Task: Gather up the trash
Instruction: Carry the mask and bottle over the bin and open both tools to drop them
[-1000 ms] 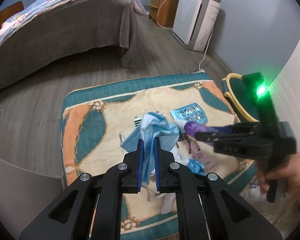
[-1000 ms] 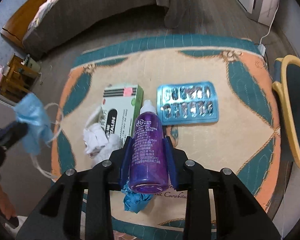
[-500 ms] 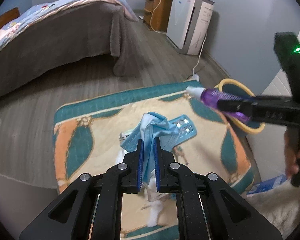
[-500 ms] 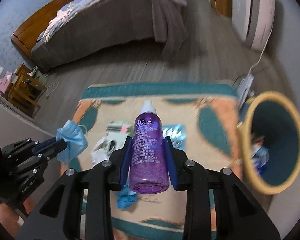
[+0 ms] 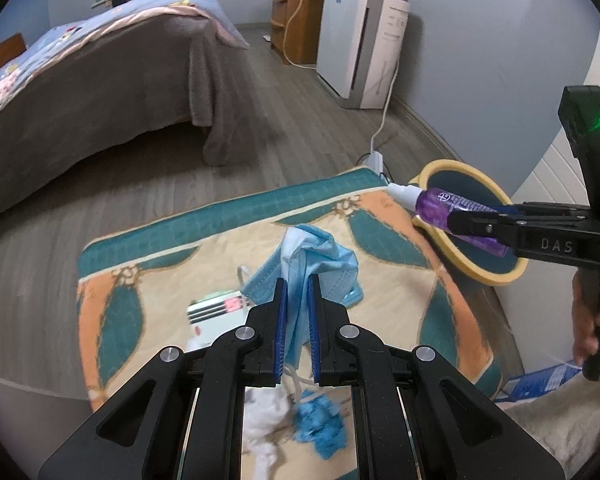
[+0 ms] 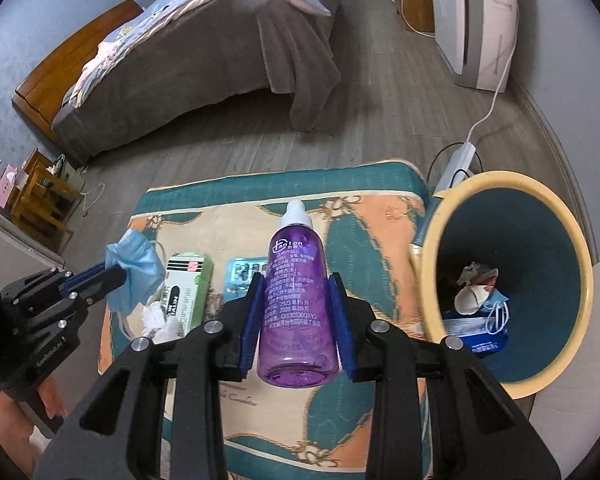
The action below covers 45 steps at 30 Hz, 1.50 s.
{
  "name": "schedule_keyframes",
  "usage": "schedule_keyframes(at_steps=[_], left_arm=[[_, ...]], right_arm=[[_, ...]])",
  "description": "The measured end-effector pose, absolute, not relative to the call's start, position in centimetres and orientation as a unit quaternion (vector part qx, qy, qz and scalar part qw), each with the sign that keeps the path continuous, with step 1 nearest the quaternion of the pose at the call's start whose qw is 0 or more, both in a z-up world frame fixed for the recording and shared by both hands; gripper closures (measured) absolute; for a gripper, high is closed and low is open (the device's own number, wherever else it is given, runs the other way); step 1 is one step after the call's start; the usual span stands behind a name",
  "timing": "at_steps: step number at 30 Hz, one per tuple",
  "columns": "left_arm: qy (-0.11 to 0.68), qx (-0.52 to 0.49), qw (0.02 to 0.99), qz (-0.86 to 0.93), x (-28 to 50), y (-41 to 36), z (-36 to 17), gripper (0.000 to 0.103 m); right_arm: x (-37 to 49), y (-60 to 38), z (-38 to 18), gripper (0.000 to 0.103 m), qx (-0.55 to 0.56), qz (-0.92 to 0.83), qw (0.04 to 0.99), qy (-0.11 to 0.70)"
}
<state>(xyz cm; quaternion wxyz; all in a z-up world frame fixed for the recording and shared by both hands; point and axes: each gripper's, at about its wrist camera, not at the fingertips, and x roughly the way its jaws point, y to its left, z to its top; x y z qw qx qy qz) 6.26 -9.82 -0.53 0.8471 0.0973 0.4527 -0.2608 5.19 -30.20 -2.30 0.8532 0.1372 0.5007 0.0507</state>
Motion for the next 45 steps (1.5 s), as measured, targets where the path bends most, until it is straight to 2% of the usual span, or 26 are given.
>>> schedule_keyframes(at_steps=[15,28,35,38,41,43,44,45], left_arm=[[0.440,0.148,0.822,-0.329,3.3,-18.6,-1.5,0.093],[0.421,0.166,0.784,-0.425,1.4,-30.5,-3.2,0.090],[0.406,0.139,0.796,-0.428,3.1,-33.9,-3.5,0.088],[0.417,0.131,0.800,-0.412,4.1,-34.4,-4.4,0.066],[0.432,0.146,0.796,-0.398,4.6,-34.6,-5.4,0.060],[0.433,0.157,0.799,-0.387,4.6,-34.5,-5.9,0.045],[0.431,0.159,0.801,-0.383,4.6,-34.3,-6.0,0.032],[0.428,0.160,0.806,-0.377,4.6,-34.1,-6.0,0.024]], right_arm=[[4.3,-41.3,-0.7,0.071,0.110,-0.049,0.875,0.469],[2.7,-50.5,-6.8,0.071,0.210,-0.134,0.814,0.524],[2.4,-51.7,-7.6,0.071,0.238,-0.138,0.807,0.522],[2.5,-51.5,-7.9,0.071,0.239,-0.136,0.805,0.525],[2.6,-51.8,-8.2,0.071,0.239,-0.136,0.802,0.531],[2.6,-52.1,-8.5,0.071,0.241,-0.137,0.799,0.533],[2.7,-52.2,-8.6,0.070,0.242,-0.139,0.798,0.534],[2.8,-52.3,-8.7,0.068,0.242,-0.140,0.798,0.534]])
